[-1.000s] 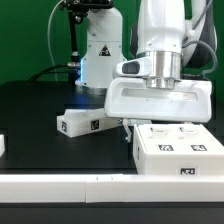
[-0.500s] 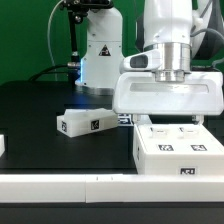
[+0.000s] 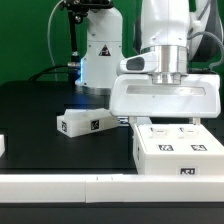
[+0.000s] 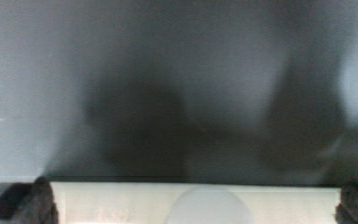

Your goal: Assemble cabinet

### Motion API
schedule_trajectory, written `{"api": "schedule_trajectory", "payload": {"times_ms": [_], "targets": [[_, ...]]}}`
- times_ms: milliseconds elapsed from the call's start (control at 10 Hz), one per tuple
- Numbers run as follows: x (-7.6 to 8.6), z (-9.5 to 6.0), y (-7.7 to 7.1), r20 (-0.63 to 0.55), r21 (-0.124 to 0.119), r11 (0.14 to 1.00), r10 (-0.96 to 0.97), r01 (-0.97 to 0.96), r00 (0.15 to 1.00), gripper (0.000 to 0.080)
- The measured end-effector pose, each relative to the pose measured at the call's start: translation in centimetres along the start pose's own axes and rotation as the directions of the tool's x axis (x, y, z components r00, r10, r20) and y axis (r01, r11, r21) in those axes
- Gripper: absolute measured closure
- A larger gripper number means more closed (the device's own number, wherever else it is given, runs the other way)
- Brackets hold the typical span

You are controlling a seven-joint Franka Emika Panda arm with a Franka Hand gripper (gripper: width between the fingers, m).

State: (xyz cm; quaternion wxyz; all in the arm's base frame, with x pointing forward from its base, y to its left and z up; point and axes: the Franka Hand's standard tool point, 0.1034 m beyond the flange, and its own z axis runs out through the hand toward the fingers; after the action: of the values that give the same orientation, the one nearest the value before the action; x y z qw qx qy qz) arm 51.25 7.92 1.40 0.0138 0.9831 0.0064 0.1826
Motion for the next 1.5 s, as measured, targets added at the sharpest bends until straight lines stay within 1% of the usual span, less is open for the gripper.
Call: {"api": "schedule_trajectory", "payload": {"times_ms": [100, 200, 300, 400, 500, 600, 1100, 1200, 1400, 1500], "targets": [[0.0, 0.0, 0.0, 0.000, 0.000, 1.000, 0.000, 0.000, 1.000, 0.0095], [0.0, 0.0, 0.0, 0.000, 0.000, 1.000, 0.000, 0.000, 1.000, 0.0243], [0.0, 0.0, 0.0, 0.000, 0.000, 1.000, 0.000, 0.000, 1.000, 0.0243], [0.0, 0.0, 0.0, 0.000, 0.000, 1.000, 0.000, 0.000, 1.000, 0.0419], [0.0, 0.0, 0.0, 0.000, 0.000, 1.000, 0.000, 0.000, 1.000, 0.0419], [-0.1, 0.0, 0.0, 0.002, -0.001, 1.000, 0.001, -0.001, 1.000, 0.0586], [-0.1, 0.0, 0.1, 0.002, -0.001, 1.000, 0.001, -0.001, 1.000, 0.0584], [-0.2, -0.2, 0.1, 0.023, 0.002, 1.000, 0.015, -0.015, 1.000, 0.0584], [0.1, -2.3, -0.2, 0.115, 0.027, 0.998, 0.060, -0.064, 0.992, 0.0584], [0.8, -4.2, -0.3, 0.175, 0.039, 0.993, 0.104, -0.113, 0.979, 0.0584]]}}
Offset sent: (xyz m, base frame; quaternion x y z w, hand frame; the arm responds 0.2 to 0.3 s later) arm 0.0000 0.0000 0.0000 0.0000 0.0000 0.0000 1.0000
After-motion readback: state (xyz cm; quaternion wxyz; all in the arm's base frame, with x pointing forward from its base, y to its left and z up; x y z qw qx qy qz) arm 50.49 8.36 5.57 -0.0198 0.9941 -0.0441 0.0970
